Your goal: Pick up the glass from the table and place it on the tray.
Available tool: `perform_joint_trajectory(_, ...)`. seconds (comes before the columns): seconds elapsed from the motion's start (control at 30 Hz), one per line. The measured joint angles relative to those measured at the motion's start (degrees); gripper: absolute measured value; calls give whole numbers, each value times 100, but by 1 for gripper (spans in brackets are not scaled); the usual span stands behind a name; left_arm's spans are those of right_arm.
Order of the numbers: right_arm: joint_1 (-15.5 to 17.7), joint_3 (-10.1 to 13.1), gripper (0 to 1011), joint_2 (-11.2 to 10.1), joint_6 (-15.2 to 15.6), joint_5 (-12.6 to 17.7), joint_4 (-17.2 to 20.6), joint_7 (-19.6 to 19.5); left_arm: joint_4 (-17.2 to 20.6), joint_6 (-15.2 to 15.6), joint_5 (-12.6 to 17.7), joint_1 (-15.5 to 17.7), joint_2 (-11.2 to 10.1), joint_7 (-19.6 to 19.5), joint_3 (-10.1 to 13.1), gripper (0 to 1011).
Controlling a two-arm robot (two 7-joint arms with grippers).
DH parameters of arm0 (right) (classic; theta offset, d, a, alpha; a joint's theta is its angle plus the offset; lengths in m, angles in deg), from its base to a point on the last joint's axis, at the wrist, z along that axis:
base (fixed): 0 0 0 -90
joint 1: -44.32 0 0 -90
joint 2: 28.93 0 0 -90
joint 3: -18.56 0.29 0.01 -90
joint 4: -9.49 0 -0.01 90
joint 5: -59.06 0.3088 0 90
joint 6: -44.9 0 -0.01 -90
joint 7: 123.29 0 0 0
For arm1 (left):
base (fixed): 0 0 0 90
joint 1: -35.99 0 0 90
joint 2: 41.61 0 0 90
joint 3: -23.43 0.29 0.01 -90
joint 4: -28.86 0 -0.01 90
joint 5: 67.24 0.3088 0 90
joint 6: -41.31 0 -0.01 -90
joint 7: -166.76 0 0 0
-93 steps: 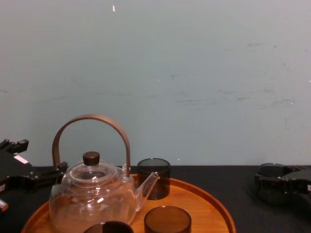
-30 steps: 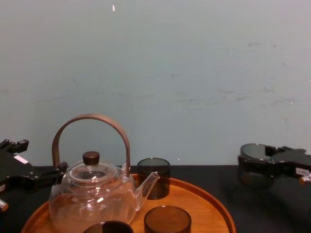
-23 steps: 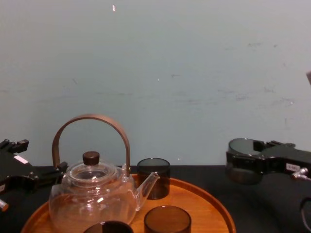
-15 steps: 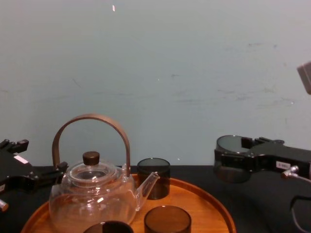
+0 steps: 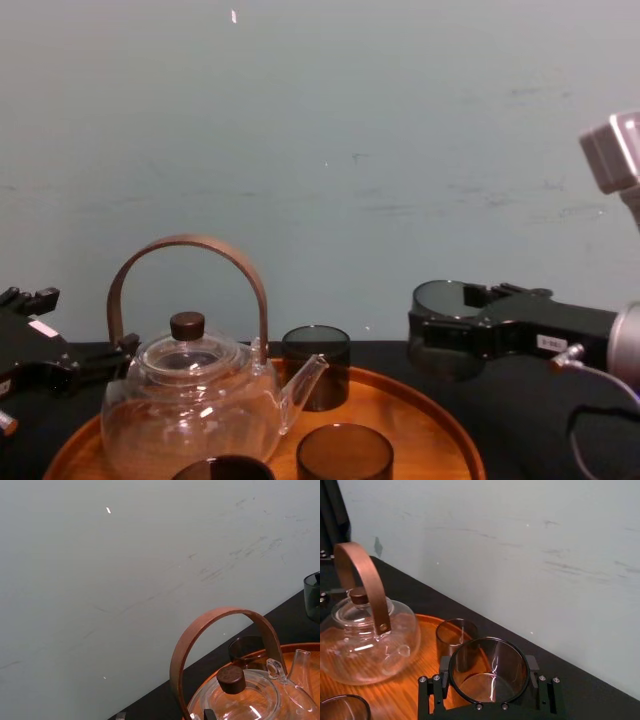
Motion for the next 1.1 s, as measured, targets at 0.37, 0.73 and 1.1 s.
perform_joint_trajectory(0.37,-229,-252,904,174,-13,-98,-365,-1,0,0,0,0,0,0,0,1010)
perform_joint_trajectory(0.73,-423,-414,904,344,-119,-206,-784,35,0,0,0,0,0,0,0,1010)
perform_joint_trajectory(1.1,-504,-478,904,457,-222,-246,-1030,95,0,0,0,0,0,0,0,1010)
